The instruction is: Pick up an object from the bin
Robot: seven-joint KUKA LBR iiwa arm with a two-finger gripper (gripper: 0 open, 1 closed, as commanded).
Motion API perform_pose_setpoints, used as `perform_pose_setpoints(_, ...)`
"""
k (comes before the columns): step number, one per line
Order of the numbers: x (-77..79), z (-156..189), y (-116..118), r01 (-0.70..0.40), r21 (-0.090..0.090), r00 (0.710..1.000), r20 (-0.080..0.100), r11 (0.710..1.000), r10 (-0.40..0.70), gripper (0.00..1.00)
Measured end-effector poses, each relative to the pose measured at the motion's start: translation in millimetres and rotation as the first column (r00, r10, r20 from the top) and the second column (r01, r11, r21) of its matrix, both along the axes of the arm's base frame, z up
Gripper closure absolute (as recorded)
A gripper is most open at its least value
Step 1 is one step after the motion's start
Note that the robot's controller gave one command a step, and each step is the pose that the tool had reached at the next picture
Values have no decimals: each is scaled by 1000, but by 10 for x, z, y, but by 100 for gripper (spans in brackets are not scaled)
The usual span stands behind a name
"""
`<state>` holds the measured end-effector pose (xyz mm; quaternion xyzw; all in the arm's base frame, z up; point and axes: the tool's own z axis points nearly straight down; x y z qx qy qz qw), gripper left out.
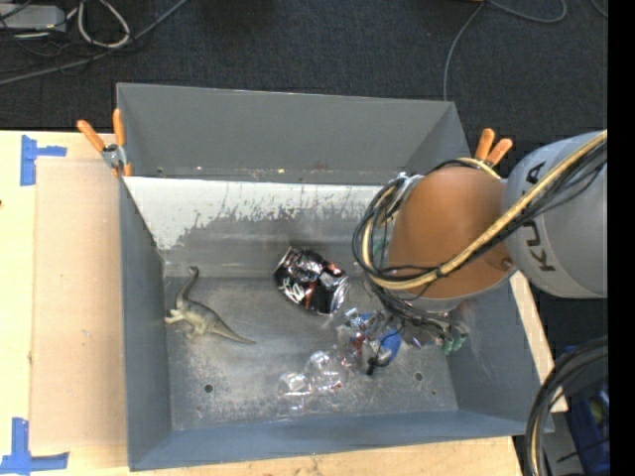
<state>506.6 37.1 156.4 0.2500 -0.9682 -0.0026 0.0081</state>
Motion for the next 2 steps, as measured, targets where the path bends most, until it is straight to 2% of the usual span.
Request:
perform_pose_setpoints(1, 281, 129, 273, -254, 3, 967, 7, 967, 254, 100)
perform_pose_setpoints(2, 253, 260, 328, -192, 7, 981, -5, 981, 192, 100)
